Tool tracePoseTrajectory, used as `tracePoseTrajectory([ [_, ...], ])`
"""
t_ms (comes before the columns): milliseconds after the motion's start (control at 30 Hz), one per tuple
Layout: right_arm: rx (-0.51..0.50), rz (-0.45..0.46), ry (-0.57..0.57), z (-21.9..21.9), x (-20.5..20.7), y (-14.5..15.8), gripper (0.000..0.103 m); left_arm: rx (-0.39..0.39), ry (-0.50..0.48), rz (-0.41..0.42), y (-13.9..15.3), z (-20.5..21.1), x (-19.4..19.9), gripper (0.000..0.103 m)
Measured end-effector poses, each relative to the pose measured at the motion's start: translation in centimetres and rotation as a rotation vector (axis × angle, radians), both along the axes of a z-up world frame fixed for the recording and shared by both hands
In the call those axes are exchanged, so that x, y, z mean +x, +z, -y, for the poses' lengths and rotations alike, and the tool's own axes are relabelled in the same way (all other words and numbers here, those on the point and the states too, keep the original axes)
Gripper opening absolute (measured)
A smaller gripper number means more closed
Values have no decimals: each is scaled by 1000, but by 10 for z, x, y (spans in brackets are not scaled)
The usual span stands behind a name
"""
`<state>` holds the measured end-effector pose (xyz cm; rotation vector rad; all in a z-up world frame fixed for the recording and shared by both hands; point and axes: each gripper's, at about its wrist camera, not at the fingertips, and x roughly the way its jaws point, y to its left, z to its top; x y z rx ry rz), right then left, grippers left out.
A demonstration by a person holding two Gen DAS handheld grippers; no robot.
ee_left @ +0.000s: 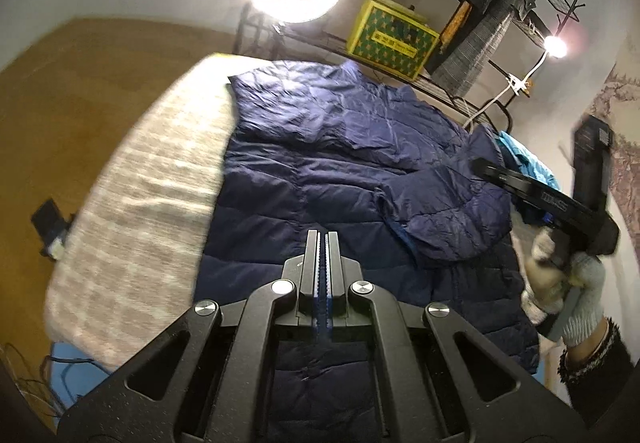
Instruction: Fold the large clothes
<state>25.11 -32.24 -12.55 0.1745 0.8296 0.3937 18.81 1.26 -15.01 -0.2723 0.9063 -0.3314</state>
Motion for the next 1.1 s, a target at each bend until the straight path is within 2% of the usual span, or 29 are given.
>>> tracePoseTrajectory([
  [67, -18, 25, -13, 13, -11, 8, 55, -34, -26, -36, -7, 9, 9, 1],
  [100, -22, 34, -26, 26, -21, 11, 55, -58, -43, -62, -12, 15, 15, 5],
  [167, -19, 41, -55, 45, -32, 16, 55, -113, -86, -107, -22, 31, 24, 39],
  [233, -13, 43, -98, 70, -45, 19, 55, -167, -127, -147, -33, 49, 33, 49],
  [467, -14, 20, -268, 155, -97, 17, 55, -214, -162, -277, -69, 104, 66, 49],
  [700, -22, -18, -388, 208, -118, 5, 55, -131, -125, -290, -91, 131, 97, 48],
  [800, -12, -31, -408, 216, -116, -2, 55, -29, -136, -249, -91, 142, 104, 9],
  [833, -14, -35, -410, 216, -114, -5, 55, 19, -151, -224, -88, 149, 106, 4],
  [933, -16, -58, -406, 214, -109, -18, 55, 91, -170, -151, -77, 156, 110, 4],
  [1100, -43, -102, -405, 210, -100, -43, 55, 216, -168, 42, -38, 157, 121, 4],
])
